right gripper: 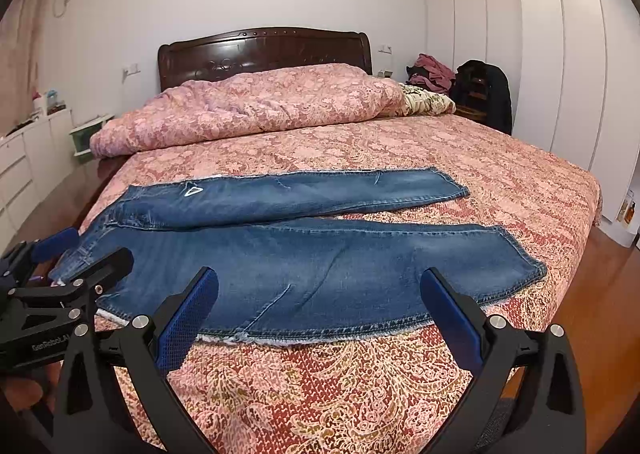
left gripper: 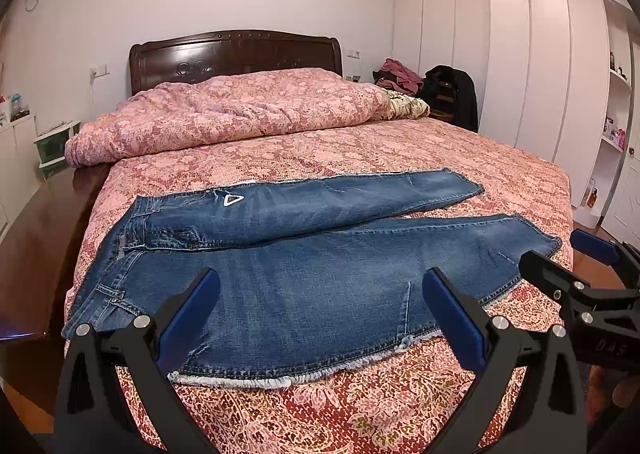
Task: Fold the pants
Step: 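Move the left tool to the jeans waistband and close on it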
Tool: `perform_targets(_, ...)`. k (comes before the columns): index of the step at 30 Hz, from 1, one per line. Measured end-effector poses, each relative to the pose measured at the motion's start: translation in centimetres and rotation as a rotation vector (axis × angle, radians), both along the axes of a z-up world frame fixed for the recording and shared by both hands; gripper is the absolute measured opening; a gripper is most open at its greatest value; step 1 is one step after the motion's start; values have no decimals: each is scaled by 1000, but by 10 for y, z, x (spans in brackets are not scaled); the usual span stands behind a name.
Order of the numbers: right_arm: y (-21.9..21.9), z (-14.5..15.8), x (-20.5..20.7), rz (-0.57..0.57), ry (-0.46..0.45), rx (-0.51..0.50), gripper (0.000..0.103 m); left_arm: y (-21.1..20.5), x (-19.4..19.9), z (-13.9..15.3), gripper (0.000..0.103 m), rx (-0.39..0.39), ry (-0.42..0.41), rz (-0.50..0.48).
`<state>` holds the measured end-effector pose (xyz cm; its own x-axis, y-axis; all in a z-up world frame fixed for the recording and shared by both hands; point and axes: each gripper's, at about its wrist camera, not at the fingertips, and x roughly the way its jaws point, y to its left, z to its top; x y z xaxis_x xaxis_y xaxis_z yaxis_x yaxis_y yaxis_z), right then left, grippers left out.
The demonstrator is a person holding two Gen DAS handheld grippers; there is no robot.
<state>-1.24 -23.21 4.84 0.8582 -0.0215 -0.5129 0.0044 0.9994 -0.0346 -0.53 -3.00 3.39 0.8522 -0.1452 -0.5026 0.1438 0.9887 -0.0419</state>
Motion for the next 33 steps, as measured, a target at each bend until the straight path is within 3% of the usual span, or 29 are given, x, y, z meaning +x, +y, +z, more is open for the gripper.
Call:
perform_targets(5, -3, 0, 2, 1, 3, 3, 100, 1, -1, 1, 101, 7, 2, -5)
perform_targets(9, -16, -1, 14, -20, 38, 89, 100, 7, -1, 2, 101, 57, 0, 4)
perform_targets(13, -31, -4, 31, -23, 95, 141, 100, 29, 16, 10, 101, 48, 13, 2)
perform_targets(17, -48, -7, 41, -49, 115, 151, 100, 72, 57, 21, 101, 48, 41, -10)
perform_targets(22, -67, -23, 49, -105, 161, 188, 100, 148, 127, 24, 101, -55, 142, 13)
perform_targets(27, -67, -36, 58, -94, 209, 190, 100, 219, 205, 4, 101, -122, 272, 58)
perform_targets(33, -55, -37, 76, -49, 249, 160, 100, 278, 280, -40, 101, -176, 397, 135)
